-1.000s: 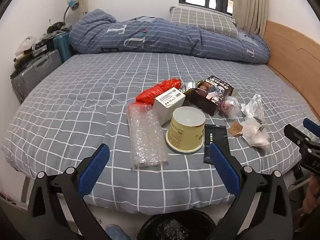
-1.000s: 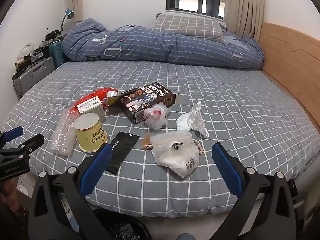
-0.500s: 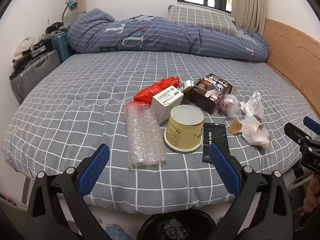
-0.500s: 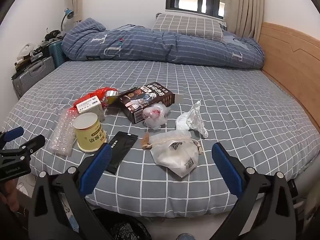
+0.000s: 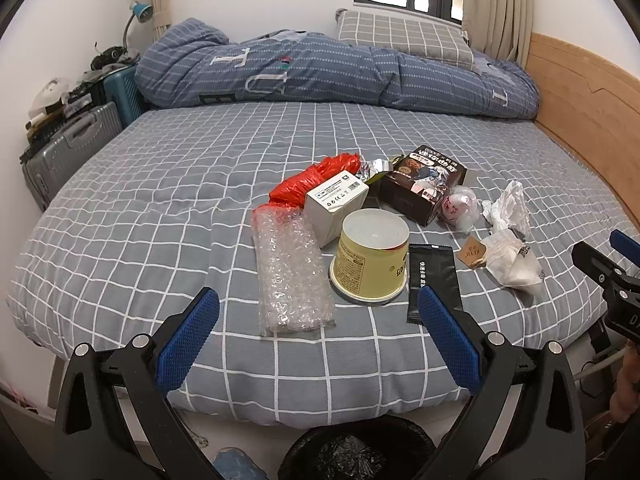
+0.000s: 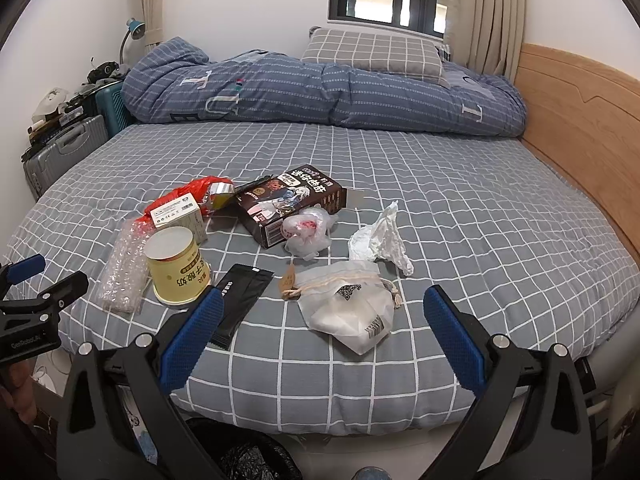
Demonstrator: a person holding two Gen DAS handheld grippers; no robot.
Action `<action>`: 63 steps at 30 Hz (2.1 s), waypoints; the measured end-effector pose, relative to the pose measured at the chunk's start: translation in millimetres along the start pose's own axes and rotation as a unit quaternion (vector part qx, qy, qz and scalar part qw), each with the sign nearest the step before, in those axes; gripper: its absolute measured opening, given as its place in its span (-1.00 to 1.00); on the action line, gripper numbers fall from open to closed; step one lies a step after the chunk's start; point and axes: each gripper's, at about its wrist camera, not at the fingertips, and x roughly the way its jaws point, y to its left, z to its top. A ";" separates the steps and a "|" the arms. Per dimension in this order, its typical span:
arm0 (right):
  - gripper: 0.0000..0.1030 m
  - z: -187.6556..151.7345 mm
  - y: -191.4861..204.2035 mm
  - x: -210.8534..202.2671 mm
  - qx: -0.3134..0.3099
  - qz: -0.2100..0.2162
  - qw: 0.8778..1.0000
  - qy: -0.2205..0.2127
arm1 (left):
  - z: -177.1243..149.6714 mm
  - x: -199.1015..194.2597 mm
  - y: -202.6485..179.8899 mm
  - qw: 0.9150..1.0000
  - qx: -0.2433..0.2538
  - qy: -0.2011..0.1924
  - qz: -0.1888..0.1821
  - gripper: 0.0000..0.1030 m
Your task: Collect trash
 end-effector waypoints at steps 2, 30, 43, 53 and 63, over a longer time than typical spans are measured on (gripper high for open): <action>0.86 0.1 0.2 0.6 -0.001 0.000 1.000 0.001 | -0.2 0.2 0.5 1.000 -0.001 0.000 0.000 0.89; 0.86 -1.2 -0.5 2.2 0.000 0.000 1.000 0.001 | 0.4 1.0 7.6 1.000 -0.008 0.009 0.009 0.89; 0.86 0.7 -4.2 0.2 0.006 -0.002 1.000 -0.001 | 1.5 -1.1 9.3 1.000 -0.011 0.010 0.015 0.89; 0.86 1.3 -5.4 0.1 0.006 -0.003 1.000 -0.002 | 1.5 -2.3 11.0 1.000 -0.011 0.012 0.015 0.89; 0.86 4.2 -6.4 1.7 0.002 -0.003 1.000 -0.002 | 1.5 -1.9 10.4 1.000 -0.013 0.012 0.016 0.89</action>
